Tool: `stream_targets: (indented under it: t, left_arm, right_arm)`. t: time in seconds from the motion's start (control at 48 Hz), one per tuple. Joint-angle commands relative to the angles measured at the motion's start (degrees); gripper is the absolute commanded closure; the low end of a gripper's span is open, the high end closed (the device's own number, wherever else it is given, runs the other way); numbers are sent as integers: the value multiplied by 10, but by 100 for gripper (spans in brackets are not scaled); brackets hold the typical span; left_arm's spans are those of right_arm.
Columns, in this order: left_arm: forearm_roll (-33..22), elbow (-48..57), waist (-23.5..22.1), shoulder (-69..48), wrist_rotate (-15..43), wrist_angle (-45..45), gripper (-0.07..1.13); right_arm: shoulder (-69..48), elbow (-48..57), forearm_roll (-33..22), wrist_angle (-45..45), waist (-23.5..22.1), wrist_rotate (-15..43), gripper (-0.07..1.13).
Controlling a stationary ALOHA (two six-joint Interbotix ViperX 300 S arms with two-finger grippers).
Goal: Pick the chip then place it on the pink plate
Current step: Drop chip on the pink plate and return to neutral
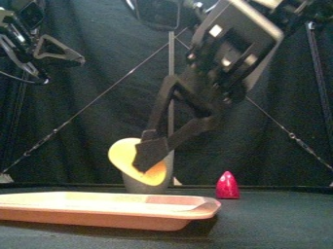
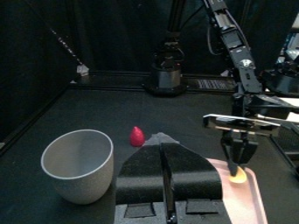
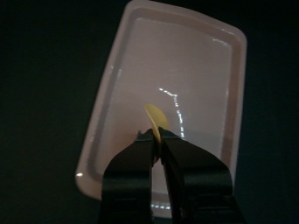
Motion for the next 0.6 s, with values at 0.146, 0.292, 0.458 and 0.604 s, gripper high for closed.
stream_targets:
  t: [0.146,0.292,0.458,0.604]
  left_arm:
    - [2,-3,1,1,2,-2,99]
    - [2,-3,4,2,2,-2,99]
    - [4,-1,9,1,2,-2,99]
    - [4,2,11,1,2,-2,99]
  right_arm:
    - [3,-33,-11,-12,-31,-4,49]
    - [4,-37,-2,-37,-34,-1,27]
    - [-9,-33,-9,-35,-35,-3,21]
    - [-36,-15,-47,-33,-39,4,21]
